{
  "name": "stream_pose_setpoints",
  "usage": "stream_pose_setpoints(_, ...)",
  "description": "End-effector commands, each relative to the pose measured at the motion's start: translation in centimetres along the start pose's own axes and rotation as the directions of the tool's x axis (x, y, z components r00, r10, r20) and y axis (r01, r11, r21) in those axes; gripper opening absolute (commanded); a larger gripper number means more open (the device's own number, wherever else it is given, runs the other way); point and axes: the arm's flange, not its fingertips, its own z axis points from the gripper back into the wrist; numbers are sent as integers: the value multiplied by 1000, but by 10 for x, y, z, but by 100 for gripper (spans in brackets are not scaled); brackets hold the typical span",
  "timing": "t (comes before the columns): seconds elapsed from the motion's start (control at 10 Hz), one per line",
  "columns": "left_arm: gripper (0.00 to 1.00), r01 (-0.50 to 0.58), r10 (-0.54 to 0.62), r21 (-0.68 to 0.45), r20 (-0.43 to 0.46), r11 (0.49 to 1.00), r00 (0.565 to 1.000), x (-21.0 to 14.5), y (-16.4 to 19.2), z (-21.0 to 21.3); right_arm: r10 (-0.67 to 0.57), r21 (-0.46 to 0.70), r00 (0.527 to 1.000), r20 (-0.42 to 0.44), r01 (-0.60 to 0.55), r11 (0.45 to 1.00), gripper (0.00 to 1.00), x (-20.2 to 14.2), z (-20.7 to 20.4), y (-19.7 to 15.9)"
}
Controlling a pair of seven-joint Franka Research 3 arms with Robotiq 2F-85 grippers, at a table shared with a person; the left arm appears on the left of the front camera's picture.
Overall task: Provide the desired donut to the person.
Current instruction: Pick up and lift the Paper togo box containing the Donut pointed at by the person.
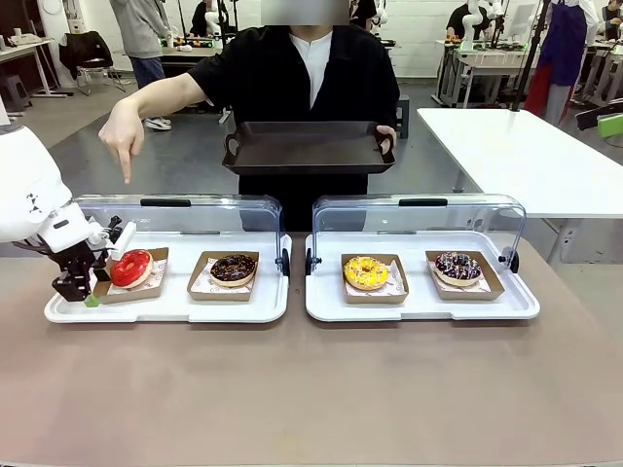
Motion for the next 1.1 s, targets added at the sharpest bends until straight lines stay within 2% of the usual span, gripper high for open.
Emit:
stream_pose_setpoints(0.0, 0, -12, 12, -9, -23, 1000, 1000, 0, 3, -2, 6, 10, 1000, 10, -6, 1000, 100, 1, -1, 0)
stream_pose_setpoints(0.1, 17, -11, 11, -11, -25, 1000, 1000, 0, 3, -2, 6, 10, 1000, 10, -6, 1000, 100, 1, -1, 0)
stream_pose_setpoints(0.3, 0, -12, 12, -11, -26, 1000, 1000, -1, 3, -1, 6, 10, 1000, 10, -6, 1000, 100, 1, -1, 0)
stream_pose_setpoints(0.8, 0, -5, 4, -12, -31, 1000, 1000, -2, 2, 1, 6, 10, 1000, 10, -6, 1000, 100, 1, -1, 0)
stream_pose_setpoints(1.0, 0, 33, -34, -17, -34, 999, 999, -3, 0, 8, 6, 10, 1000, 10, -6, 1000, 100, 1, -1, 0)
